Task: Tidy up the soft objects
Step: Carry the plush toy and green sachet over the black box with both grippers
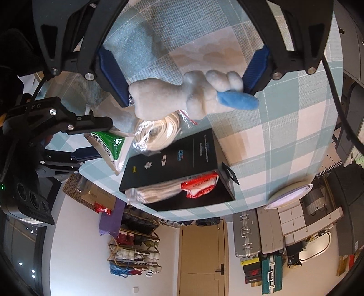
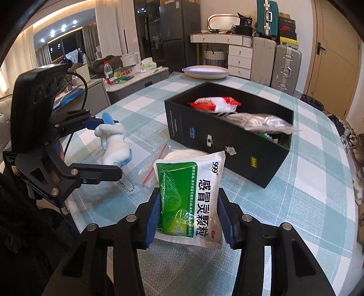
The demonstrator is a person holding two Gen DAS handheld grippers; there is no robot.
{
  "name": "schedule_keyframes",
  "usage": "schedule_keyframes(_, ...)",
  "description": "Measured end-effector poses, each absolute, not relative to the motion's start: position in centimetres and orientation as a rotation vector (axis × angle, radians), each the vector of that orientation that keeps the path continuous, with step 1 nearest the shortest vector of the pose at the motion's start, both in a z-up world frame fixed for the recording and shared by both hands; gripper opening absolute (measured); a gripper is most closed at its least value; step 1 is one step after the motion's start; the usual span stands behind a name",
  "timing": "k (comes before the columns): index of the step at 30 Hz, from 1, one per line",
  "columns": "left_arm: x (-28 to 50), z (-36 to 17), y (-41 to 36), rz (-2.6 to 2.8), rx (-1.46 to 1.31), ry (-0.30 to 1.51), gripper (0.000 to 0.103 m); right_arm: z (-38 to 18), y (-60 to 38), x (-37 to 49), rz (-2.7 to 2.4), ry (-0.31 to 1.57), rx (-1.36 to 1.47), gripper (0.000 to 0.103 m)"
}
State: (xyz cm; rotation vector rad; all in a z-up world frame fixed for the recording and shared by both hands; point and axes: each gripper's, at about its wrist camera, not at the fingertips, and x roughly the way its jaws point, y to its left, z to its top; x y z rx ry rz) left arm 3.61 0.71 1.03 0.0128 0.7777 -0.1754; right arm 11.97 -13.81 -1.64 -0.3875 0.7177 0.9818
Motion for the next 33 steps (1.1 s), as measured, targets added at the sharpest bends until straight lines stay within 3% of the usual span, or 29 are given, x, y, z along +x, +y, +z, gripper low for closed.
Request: schedule_keyframes(33, 9.9, 6.9, -0.2, -0.099, 0.03, 0.621, 0.093, 5.5, -15.4, 15.7, 0.856, 0.587, -0.222, 0.048)
